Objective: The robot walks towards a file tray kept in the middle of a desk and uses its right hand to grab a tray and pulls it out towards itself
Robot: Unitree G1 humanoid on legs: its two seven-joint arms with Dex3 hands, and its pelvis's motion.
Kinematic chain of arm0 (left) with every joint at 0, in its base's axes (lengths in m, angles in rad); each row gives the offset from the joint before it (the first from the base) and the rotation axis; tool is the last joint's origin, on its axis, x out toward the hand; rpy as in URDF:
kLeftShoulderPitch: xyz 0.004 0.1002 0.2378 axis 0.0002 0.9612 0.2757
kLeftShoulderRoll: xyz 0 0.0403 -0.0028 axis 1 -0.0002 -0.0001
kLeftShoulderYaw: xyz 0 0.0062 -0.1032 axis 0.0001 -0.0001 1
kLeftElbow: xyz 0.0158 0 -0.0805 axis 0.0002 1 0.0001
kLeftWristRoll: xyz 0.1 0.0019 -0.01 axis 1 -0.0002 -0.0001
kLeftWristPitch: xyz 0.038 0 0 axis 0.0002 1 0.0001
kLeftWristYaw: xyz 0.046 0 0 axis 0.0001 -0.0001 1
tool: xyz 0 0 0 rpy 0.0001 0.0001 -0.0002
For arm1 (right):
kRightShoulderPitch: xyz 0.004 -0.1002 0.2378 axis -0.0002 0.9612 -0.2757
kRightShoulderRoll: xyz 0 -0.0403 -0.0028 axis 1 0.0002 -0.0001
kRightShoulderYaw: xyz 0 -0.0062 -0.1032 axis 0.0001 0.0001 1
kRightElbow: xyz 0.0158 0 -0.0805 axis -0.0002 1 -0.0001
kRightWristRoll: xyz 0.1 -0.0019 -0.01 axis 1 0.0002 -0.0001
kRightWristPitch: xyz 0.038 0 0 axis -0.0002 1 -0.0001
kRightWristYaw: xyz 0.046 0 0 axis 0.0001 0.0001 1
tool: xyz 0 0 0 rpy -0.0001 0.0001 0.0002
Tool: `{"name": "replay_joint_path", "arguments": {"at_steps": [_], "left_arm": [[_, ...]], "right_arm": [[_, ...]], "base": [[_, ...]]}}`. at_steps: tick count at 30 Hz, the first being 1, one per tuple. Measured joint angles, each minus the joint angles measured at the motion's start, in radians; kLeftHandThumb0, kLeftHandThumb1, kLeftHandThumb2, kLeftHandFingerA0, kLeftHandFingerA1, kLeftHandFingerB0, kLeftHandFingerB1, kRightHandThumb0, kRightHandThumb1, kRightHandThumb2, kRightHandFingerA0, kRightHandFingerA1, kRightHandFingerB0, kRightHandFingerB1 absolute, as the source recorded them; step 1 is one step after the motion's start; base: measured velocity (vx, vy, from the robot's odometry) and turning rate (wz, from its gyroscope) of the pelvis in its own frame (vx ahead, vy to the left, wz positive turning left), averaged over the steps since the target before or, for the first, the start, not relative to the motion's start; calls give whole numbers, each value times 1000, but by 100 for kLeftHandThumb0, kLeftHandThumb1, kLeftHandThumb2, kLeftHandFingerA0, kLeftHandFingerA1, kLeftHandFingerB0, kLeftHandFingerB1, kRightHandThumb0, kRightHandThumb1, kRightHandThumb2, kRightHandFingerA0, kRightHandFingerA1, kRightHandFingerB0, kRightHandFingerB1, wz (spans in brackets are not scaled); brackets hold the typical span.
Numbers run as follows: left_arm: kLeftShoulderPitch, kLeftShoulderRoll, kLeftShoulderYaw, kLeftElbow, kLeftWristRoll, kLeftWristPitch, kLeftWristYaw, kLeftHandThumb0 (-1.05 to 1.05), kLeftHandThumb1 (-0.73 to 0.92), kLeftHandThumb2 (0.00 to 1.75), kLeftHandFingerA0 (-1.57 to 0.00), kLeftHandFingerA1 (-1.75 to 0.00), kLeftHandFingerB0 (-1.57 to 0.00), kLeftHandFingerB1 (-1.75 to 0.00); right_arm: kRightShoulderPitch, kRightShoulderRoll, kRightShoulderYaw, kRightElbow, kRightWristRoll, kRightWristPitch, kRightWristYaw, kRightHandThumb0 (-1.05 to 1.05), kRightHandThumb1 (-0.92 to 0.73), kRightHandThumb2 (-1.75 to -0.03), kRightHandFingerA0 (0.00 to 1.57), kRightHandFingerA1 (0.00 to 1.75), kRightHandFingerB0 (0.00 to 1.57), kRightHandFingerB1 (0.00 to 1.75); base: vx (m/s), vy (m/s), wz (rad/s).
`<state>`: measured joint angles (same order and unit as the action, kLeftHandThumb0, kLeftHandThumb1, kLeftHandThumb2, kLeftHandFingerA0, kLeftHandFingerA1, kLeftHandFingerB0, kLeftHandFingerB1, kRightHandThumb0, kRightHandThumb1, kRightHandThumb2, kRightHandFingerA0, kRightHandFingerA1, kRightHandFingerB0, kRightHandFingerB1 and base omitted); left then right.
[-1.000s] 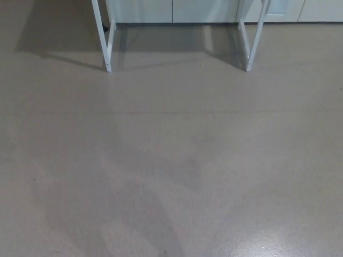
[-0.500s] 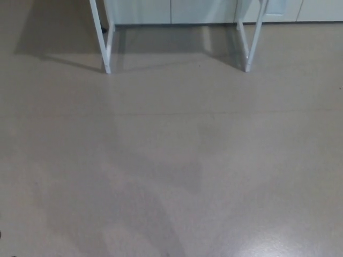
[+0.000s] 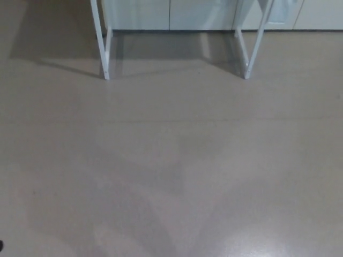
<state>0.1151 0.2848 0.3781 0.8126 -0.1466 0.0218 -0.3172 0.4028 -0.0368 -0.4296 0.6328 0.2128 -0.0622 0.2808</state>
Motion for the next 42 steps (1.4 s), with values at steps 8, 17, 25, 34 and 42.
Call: {"name": "replay_joint_path", "arguments": {"at_steps": [8, 17, 25, 34, 42], "left_arm": [[5, 0, 30, 135, -5, -45, 27, -35, 30, 96, -54, -121, -12, -63], [-115, -22, 34, 302, -1, -89, 127, -27, 29, 112, -59, -160, -11, -67], [-143, -44, 23, 372, 13, -106, 237, -36, 35, 101, -49, -145, -17, -66], [-133, -12, -19, 361, 26, -177, 284, -34, 29, 97, -39, -112, -17, -63], [-133, -3, -77, 399, 30, -187, 249, -34, 29, 96, -66, -156, -17, -61]], "right_arm": [[6, -20, -8, 129, 0, -45, -5, -33, -49, -73, 48, 58, 33, 50], [-112, -78, -9, 273, -10, -92, -62, -24, -65, -59, 57, 57, 34, 42], [-146, -72, 9, 348, -17, -121, -111, -36, -50, -75, 51, 60, 38, 52], [-129, -45, 74, 411, -51, -217, -145, -40, -51, -77, 53, 61, 40, 52], [-118, -38, 132, 411, -81, -296, -164, -41, -48, -78, 51, 65, 38, 52]], "base": [[170, 3, 8], [221, -101, 11], [166, 9, -7], [212, 188, -2], [170, -56, 8]]}}
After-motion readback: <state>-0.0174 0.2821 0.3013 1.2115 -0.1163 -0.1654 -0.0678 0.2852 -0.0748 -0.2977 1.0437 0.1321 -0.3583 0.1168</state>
